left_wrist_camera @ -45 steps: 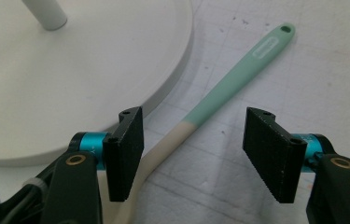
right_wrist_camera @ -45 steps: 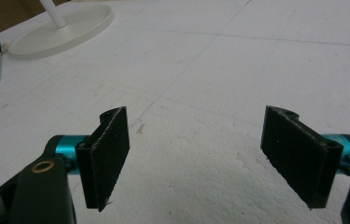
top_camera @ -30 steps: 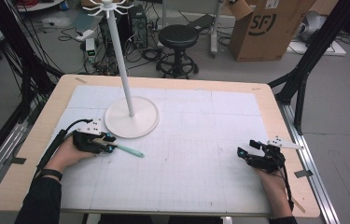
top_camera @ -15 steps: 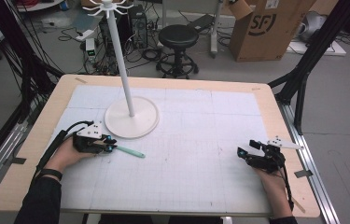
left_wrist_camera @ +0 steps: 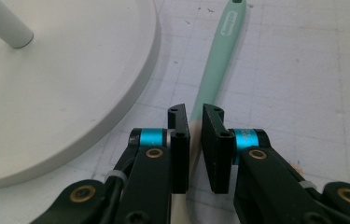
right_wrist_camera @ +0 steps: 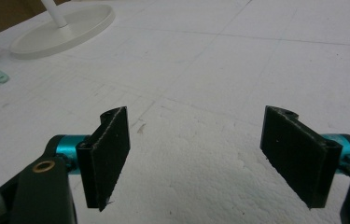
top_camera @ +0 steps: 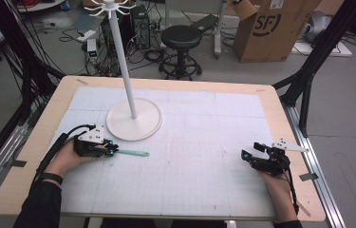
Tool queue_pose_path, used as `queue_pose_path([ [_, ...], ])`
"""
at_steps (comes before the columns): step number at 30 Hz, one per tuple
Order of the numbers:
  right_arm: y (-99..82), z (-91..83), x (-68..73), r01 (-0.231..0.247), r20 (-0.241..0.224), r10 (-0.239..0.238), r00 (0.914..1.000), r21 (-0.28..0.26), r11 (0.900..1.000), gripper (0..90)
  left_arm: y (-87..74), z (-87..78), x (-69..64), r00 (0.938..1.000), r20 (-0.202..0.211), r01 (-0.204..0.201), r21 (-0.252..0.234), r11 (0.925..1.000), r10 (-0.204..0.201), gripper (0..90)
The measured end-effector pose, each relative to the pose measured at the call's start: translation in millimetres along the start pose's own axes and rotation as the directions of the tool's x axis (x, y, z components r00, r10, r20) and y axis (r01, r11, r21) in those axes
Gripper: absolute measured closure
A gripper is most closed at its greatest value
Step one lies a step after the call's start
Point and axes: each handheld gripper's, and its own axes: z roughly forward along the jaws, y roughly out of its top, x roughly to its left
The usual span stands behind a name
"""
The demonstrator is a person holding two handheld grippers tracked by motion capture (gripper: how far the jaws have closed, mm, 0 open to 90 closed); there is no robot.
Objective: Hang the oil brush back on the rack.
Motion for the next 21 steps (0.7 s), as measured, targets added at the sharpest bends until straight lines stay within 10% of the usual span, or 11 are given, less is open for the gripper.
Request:
queue_pose_path([
  [21,0.0,0.0,-0.8,-0.005,0.000,0.005,1.0000,-0.002,1.0000,23.9,0.4,1.0,-1.5,0.9997,0.014,0.022,-0.002,0.9998,-0.022,82.7],
])
